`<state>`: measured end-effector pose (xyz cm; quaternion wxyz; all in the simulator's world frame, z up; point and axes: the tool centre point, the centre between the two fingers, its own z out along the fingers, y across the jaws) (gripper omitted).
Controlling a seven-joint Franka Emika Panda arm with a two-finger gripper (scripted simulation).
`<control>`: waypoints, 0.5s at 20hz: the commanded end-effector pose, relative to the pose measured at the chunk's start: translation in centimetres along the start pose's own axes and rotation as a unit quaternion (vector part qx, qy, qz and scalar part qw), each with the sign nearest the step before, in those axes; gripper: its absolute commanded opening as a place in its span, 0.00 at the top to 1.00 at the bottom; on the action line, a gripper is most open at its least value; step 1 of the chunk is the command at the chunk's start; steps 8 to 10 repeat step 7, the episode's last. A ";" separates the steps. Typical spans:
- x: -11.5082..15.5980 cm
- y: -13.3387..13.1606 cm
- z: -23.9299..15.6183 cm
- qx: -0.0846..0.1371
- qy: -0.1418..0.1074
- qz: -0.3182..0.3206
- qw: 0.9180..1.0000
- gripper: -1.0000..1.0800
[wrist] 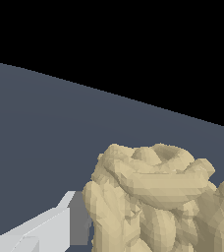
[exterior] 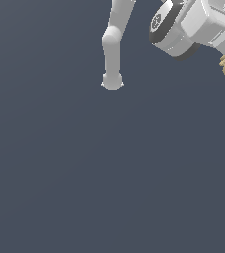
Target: Pick up the object and move it to a goal position.
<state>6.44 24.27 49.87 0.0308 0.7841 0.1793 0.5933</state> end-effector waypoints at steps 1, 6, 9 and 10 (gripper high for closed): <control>0.3 0.0 -0.2 -0.001 0.004 -0.001 1.000 1.00; 0.4 -0.1 -0.3 -0.002 0.006 -0.001 1.000 1.00; 0.4 -0.1 -0.3 -0.002 0.006 -0.001 1.000 1.00; 0.4 -0.1 -0.3 -0.002 0.006 -0.001 1.000 1.00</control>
